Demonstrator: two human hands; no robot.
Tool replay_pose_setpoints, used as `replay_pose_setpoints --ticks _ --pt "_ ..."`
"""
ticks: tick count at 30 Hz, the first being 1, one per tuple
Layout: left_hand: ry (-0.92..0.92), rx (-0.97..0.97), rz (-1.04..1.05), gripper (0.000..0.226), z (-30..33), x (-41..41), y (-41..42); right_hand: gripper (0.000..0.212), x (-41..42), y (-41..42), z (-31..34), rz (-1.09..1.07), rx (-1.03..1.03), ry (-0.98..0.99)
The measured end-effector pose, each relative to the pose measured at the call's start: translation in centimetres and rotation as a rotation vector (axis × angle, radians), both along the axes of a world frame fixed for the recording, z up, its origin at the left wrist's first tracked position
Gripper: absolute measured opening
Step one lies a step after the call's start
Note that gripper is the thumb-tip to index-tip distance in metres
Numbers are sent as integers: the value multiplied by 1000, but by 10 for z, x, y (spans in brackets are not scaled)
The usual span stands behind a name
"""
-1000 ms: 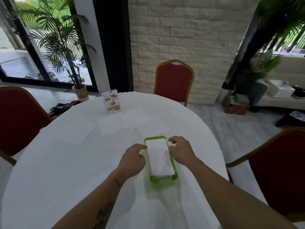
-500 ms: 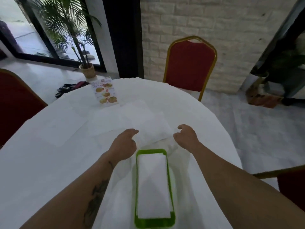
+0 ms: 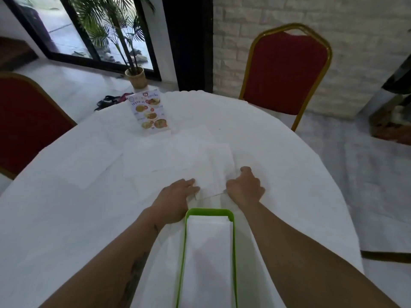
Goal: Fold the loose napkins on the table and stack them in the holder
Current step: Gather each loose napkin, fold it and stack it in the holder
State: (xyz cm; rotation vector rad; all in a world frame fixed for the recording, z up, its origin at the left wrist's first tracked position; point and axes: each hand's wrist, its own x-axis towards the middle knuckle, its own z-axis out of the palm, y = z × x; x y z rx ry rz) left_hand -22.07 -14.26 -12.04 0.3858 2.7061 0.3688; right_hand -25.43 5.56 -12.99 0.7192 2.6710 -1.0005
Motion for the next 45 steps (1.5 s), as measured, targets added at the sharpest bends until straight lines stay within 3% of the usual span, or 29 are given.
replay_pose_setpoints --ticks 4,8,16,23,25,31,33,36,40,45 --pt "-5 85 94 62 -8 -2 -2 45 -3 -3 3 62 -12 -21" --pt "33 136 156 65 -10 -3 -6 34 -8 -9 12 180 -206 -6" --pt "65 187 223 60 -16 -2 -17 44 -10 -12 16 180 -260 71" --pt "81 189 217 57 -17 -2 -19 32 -12 -24 20 167 -615 -41" --pt "93 209 237 57 -18 -2 -20 36 -13 -25 20 152 -585 -20" --pt "95 250 304 63 -17 3 -24 51 -11 -30 13 219 -135 28" --pt "94 225 252 65 -16 4 -23 43 -13 -35 15 247 -93 -4" --pt "70 141 124 67 -19 5 -22 9 -19 -47 18 227 -123 -45" --pt "60 119 102 67 -16 3 -22 25 -30 -58 17 127 -301 -119" --pt "21 161 133 70 -13 1 -23 3 -40 -56 15 23 -416 -123"
